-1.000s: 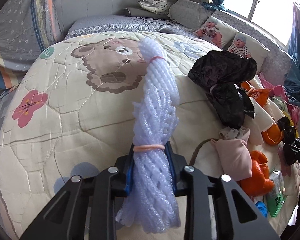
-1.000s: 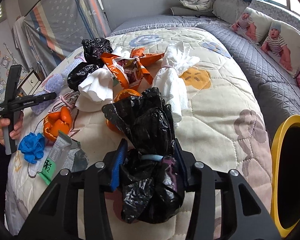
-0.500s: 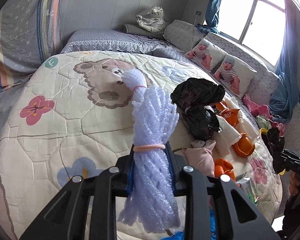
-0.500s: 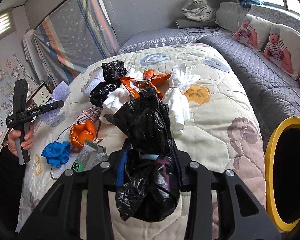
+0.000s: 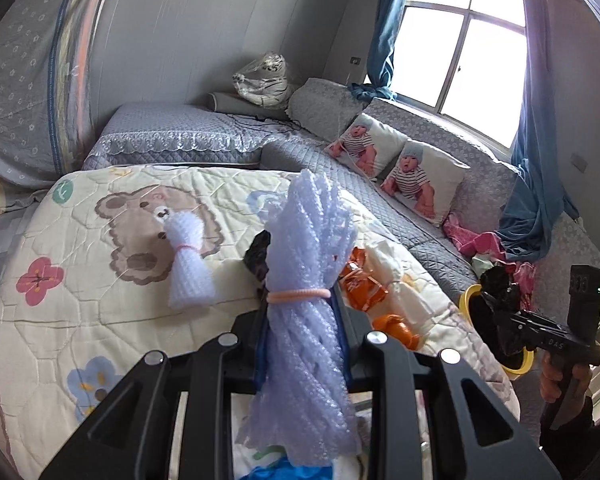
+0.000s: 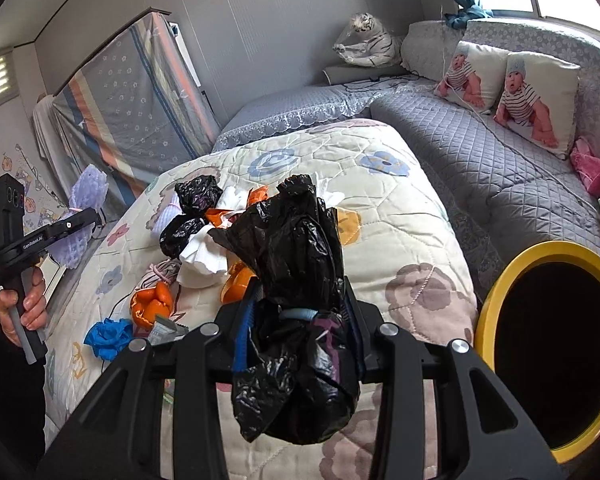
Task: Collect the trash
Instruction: 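Carry the black bag and mesh net with both grippers over the yellow bin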
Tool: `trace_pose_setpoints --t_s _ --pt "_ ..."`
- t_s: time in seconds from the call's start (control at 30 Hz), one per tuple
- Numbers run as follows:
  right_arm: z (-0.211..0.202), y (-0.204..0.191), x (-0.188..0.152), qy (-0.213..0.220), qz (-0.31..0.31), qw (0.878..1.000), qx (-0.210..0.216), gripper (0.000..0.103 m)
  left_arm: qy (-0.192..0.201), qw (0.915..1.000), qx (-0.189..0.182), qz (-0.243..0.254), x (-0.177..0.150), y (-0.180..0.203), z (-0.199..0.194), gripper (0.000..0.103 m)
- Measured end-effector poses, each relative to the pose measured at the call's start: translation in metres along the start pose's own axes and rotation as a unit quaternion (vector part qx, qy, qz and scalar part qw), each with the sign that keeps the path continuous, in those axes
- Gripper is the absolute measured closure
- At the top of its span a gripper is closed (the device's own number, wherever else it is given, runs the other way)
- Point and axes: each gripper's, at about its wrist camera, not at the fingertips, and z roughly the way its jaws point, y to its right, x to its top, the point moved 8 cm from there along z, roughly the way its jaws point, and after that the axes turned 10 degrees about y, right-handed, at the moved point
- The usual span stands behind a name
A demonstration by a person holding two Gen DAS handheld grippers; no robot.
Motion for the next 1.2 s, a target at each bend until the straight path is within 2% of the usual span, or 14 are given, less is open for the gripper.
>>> trace_pose_setpoints --t_s 0.3,0.47,0.67,1.0,1.2 --pt "-0.026 0.065 0.018 0.026 0.028 0.998 -0.056 0.067 -0.014 0.9954 -0.093 0.02 0.0 0.111 0.05 0.078" --pt "-0.051 0.109 0.025 0.041 0.04 0.993 -0.108 0.067 -0.034 0.9883 -0.144 0.037 -0.01 0.174 0.08 0.078" --pt "-0.072 0.163 0.017 0.043 0.066 0.984 -0.162 0.066 -0.069 0.9763 -0.196 0.063 -0.036 0.245 0.112 0.078" --pt "-0.093 0.239 -0.014 0.029 0.118 0.967 -0.226 0.064 -0.124 0.9577 -0.247 0.081 -0.085 0.336 0.162 0.078" --pt "-0.094 0.263 -0.024 0.026 0.134 0.961 -0.242 0.064 -0.15 0.952 -0.257 0.072 -0.105 0.373 0.195 0.078"
